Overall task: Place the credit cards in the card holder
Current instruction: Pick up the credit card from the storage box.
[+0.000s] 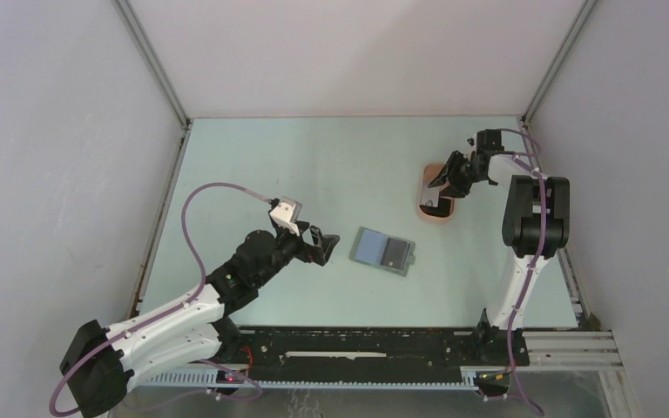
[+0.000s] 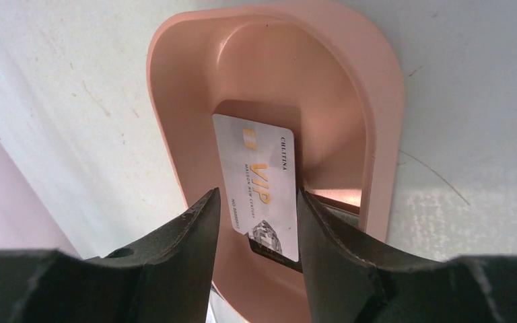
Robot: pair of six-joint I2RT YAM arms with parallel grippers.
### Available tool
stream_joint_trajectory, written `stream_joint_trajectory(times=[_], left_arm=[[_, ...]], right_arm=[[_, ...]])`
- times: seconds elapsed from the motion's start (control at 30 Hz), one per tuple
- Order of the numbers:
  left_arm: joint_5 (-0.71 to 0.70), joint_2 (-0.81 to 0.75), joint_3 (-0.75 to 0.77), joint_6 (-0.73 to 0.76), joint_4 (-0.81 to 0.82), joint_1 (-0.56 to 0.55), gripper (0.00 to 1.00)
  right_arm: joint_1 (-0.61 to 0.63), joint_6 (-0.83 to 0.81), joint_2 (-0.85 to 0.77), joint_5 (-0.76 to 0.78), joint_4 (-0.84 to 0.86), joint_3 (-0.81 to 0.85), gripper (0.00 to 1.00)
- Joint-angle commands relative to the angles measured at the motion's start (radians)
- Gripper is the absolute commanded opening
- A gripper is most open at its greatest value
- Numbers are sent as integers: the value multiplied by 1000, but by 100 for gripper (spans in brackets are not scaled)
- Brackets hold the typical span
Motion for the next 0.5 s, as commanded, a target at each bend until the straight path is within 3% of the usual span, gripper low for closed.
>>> stream_joint_trajectory(times=[0.0, 0.47], left_arm=[[1, 2, -18, 8, 38, 7, 100], [7, 16, -12, 4, 41, 9, 100]], right_arm=[[-4, -2, -63, -80, 15, -9, 53], [-4, -11, -78, -161, 16, -18, 44]])
